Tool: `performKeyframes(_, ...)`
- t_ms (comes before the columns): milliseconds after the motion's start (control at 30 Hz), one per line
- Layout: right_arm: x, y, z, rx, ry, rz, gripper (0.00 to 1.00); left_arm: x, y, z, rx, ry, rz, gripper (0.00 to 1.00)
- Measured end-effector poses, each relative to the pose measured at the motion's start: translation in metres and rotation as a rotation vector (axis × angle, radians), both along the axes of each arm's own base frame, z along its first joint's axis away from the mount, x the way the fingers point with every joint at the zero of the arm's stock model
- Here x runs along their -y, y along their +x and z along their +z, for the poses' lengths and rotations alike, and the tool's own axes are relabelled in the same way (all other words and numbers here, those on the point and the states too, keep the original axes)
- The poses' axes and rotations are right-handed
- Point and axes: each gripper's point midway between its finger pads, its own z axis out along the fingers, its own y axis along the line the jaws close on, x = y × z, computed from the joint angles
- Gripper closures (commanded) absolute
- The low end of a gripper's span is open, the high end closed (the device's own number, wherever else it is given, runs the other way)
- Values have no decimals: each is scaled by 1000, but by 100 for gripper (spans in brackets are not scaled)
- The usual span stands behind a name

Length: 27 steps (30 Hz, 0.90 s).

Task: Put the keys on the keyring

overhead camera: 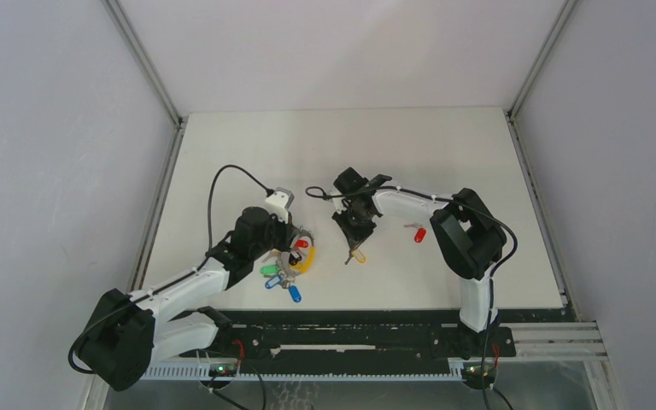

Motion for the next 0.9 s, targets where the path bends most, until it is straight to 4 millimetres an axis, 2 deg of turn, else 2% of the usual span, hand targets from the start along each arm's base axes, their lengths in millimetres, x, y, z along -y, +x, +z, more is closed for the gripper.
performKeyframes(200,0,-2,-5,-9,-11,3,91,0,0,0,1,0,0,100)
performKeyframes(367,0,-2,-6,-9,-12,4,100,0,0,0,1,0,0,100)
performKeyframes(633,1,0,-6,11,-12,12,100,0,0,0,0,0,-1,100)
performKeyframes(767,9,-6,-2,58,-8,48,100,3,-2,1,-2,-8,-20,100)
performKeyframes(900,19,-13,13,126,28,100,100,9,-5,2,17,-25,-63,100)
